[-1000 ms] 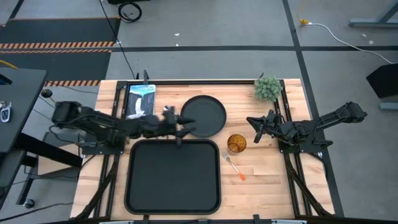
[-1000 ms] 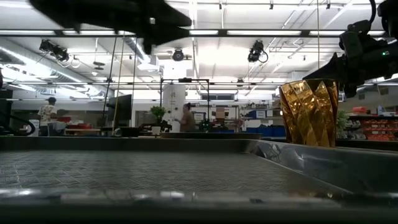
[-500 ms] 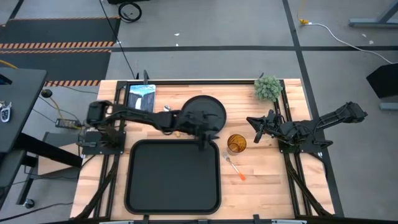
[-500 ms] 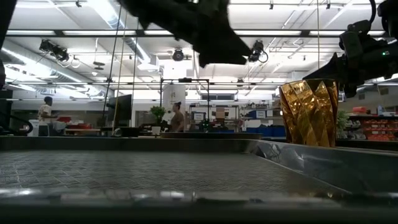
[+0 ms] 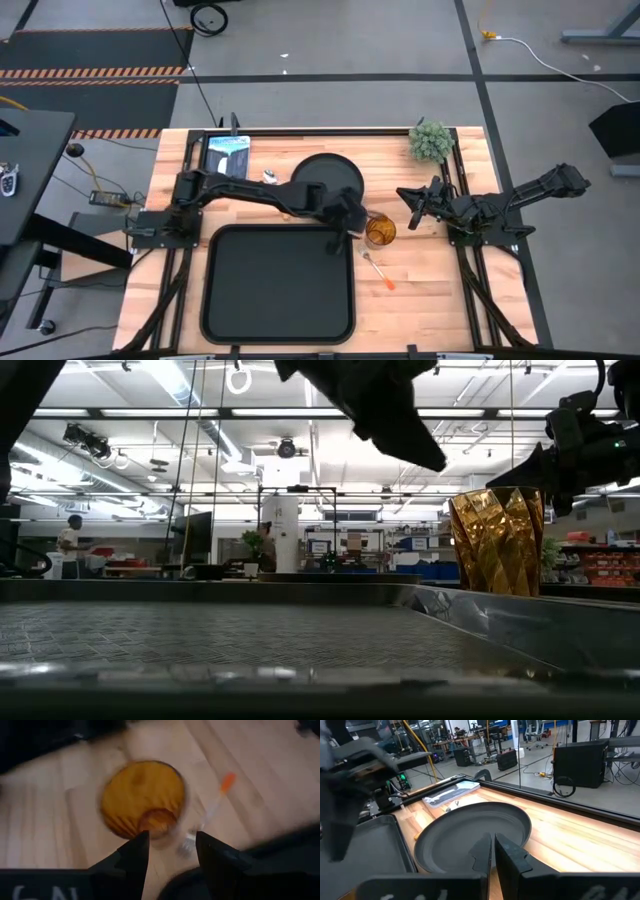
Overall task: Pick and place plate/cup/fork/spoon on tray
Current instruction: Put the brown cup on the black tray
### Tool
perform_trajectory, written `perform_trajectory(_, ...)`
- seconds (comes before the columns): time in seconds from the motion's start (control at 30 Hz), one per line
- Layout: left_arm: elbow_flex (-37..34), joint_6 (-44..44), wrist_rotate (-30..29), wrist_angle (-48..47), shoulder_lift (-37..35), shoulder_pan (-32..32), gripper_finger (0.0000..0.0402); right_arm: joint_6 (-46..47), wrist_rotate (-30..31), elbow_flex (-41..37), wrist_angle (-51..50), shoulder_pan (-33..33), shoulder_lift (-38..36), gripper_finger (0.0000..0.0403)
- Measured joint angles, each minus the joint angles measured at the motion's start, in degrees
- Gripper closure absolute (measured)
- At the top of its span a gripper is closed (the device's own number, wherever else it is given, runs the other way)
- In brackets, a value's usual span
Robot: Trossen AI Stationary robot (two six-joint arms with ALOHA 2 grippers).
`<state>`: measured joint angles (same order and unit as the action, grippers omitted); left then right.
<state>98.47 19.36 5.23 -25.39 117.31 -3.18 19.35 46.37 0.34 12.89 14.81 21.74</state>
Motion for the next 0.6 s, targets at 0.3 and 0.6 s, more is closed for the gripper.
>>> perform_trajectory(0.3,2.12,10.07,-1.42,5.04,1.88,-1.65,0.0230,0.00,0.00,0.00,1.01,0.00,0.16,0.0375)
perform_trajectory(0.6,2.02,11.95,-3.39,15.77,7.87,-2.33,0.0230,0.00,-0.02,0.00,2.08,0.00,0.72,0.0375)
